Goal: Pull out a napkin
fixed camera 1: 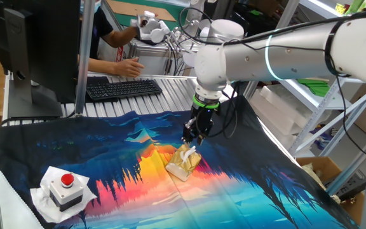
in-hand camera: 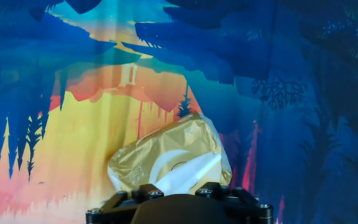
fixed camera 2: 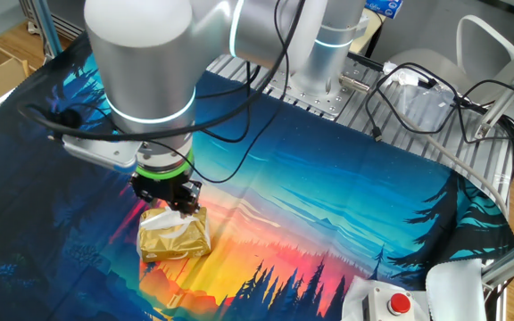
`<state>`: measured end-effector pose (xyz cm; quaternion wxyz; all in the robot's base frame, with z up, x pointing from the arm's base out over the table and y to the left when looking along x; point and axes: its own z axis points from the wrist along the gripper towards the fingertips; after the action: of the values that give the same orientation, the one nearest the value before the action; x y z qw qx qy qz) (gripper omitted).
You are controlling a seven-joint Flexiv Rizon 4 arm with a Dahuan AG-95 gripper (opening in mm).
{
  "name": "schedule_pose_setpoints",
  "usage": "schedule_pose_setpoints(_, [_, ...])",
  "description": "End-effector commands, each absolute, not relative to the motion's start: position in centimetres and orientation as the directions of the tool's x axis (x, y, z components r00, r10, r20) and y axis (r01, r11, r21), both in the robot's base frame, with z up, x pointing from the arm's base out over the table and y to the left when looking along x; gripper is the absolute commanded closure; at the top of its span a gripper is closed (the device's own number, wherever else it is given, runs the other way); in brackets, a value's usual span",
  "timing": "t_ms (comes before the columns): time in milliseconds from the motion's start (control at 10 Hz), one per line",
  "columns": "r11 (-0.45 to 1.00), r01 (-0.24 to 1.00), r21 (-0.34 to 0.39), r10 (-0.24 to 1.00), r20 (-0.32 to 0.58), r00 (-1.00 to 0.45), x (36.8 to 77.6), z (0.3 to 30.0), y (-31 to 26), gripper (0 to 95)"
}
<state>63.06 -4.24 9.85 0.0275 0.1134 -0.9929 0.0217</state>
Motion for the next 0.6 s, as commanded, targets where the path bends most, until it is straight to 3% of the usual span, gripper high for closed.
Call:
schedule_pose_setpoints(100, [0.975,-0.220,-0.034,-0.218,0.060,-0.974,63.2,9.5,-4.2,19.0])
schedule_pose_setpoints(600, [0.974,-0.224,-0.024,-0.222,0.059,-0.973,63.1,7.9,-4.4,19.0])
